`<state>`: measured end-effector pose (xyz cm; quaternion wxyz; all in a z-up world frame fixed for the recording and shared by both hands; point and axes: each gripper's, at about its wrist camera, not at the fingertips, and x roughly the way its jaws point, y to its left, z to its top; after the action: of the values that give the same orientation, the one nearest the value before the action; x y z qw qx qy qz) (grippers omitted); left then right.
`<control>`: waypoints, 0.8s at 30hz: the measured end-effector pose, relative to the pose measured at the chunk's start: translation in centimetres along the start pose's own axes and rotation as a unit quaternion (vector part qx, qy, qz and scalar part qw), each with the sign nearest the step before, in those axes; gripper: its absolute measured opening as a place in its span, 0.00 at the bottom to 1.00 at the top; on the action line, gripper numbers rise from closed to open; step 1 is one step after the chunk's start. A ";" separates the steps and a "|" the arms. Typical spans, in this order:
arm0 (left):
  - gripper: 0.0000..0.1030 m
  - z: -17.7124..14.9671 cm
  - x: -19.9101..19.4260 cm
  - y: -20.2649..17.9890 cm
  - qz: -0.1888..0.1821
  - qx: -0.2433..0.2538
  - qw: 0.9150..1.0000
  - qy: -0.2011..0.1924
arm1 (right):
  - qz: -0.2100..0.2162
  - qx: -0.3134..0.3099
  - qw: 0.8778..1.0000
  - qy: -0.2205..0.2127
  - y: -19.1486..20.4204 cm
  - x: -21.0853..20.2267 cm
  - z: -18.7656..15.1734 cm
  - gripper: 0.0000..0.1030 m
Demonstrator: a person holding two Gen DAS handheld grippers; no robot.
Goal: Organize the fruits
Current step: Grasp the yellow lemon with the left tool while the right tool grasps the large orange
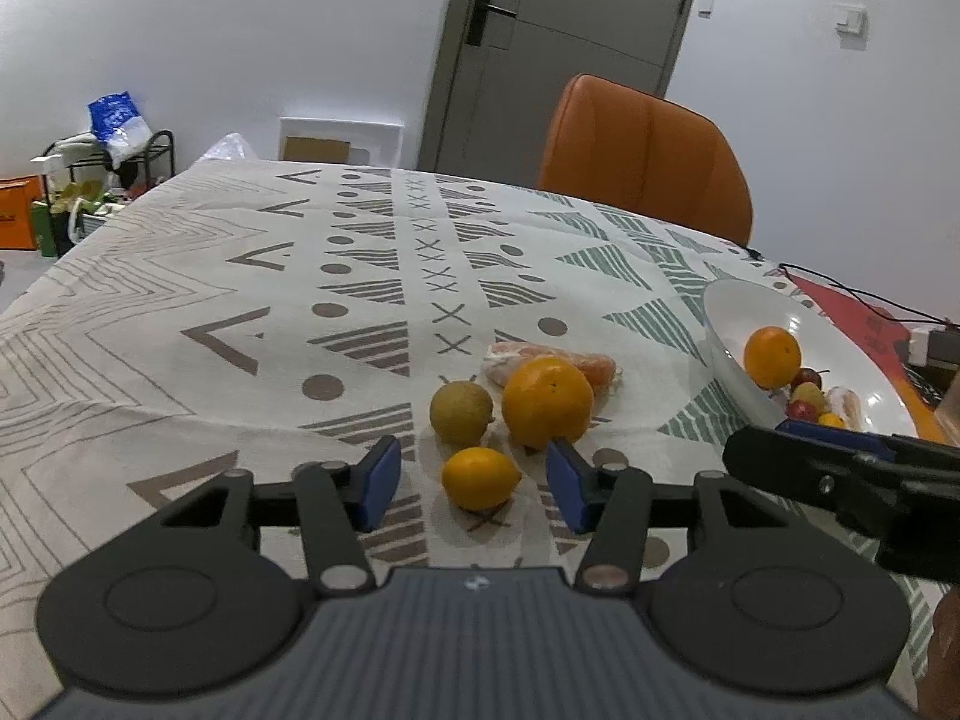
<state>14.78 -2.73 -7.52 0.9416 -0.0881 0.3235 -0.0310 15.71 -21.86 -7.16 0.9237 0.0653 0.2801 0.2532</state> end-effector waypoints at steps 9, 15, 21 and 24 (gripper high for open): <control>0.26 0.0 -0.8 1.4 0.013 -0.019 1.000 -0.006 | 0.012 -0.005 1.000 0.007 0.8 1.1 0.0 0.58; 0.26 0.2 -1.8 2.8 0.021 -0.027 0.999 -0.012 | 0.024 -0.012 1.000 0.010 1.8 2.3 0.1 0.58; 0.26 0.6 -2.7 4.1 0.031 -0.032 0.999 -0.021 | 0.035 -0.026 0.999 0.014 3.0 3.3 0.5 0.58; 0.26 0.8 -3.0 4.8 0.036 -0.037 0.998 -0.025 | 0.034 -0.030 0.999 0.014 3.4 3.7 0.7 0.57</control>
<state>12.90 2.44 -6.01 0.9460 -0.1117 0.3038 0.0170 17.25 -17.06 -7.49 0.9122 0.0436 0.2827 0.2935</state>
